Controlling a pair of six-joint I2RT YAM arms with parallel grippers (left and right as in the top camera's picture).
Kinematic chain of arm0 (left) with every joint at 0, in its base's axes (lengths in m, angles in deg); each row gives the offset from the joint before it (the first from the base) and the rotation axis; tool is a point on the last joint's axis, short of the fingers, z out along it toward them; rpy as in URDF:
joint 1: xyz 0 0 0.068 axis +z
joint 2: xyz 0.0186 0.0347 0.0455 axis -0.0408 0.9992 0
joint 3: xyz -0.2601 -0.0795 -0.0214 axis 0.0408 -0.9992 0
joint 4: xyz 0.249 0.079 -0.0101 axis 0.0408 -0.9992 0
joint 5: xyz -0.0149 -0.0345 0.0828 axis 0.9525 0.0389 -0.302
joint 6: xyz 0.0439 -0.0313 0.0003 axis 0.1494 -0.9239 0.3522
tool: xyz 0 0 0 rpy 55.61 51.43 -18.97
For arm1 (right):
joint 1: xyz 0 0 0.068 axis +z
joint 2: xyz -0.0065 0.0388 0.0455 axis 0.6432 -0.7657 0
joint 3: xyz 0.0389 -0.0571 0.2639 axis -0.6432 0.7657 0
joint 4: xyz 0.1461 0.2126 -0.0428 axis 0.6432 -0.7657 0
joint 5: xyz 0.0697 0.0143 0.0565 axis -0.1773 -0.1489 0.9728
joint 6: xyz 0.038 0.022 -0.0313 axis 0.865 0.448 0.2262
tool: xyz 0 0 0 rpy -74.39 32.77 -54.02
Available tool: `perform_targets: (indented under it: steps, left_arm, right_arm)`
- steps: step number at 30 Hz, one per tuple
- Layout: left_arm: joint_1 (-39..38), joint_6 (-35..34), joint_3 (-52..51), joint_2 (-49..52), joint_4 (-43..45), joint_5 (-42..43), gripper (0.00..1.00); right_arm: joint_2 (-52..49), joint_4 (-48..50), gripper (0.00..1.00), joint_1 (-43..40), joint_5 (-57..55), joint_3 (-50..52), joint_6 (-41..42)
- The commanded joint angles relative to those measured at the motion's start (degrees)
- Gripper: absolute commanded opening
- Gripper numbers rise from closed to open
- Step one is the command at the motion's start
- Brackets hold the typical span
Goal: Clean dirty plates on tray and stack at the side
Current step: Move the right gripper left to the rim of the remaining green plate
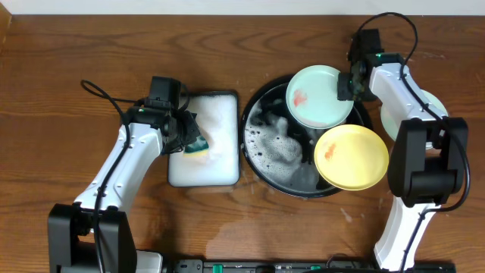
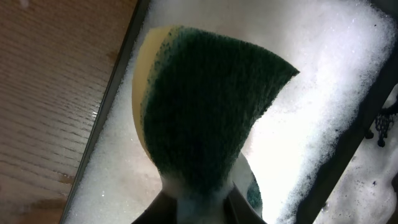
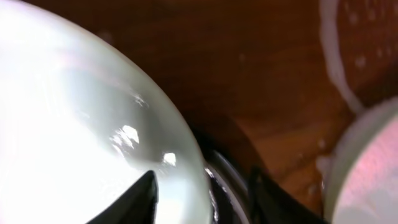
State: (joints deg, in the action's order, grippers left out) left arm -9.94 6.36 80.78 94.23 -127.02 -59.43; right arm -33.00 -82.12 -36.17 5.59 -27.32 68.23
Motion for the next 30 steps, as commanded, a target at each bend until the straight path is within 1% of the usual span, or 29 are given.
perform_targets:
  steps: [1,4,8,12,15,20,23,24,28,30]
  left_arm:
    - [0.13,0.37,-0.63,0.37,0.11,0.17,0.08]
    - [0.13,0.37,-0.63,0.37,0.33,0.17,0.08]
    - [0.13,0.37,-0.63,0.37,0.28,0.17,0.08]
    - [0.13,0.35,-0.63,0.37,0.33,0.17,0.08]
    - [0.13,0.35,-0.63,0.37,0.46,0.17,0.08]
    - [0.13,0.33,-0.63,0.37,0.48,1.25,0.08]
    - [0.13,0.35,-0.63,0.37,0.46,1.22,0.08]
    - [0.13,0.37,-0.63,0.37,0.48,1.22,0.08]
    - [0.13,0.37,-0.63,0.37,0.50,1.22,0.08]
    - [0.13,0.35,-0.63,0.37,0.55,1.22,0.08]
  right_arm:
    - [-1.14,-1.86,0.38,-0.92,0.66,-0.61,4.79]
    - [-1.09,-2.86,0.38,-0.70,3.10,-0.61,6.71]
    - [-1.09,-5.42,0.39,-0.37,3.50,-0.61,11.28]
    - [-1.11,-7.28,0.39,-0.39,7.26,-0.61,12.90]
    - [-1.11,-8.22,0.39,-0.37,8.11,-0.59,14.49]
    - [-1.16,-6.69,0.36,-0.39,8.07,1.09,17.16]
    - [-1.16,-4.24,0.31,-0.39,8.31,3.06,18.78]
    - [-1.16,-3.67,0.29,-0.39,8.41,3.50,18.78]
    - [-1.16,-2.89,0.29,-0.24,9.16,4.22,18.75]
    - [-1.16,-2.84,0.26,0.17,9.18,4.28,18.75]
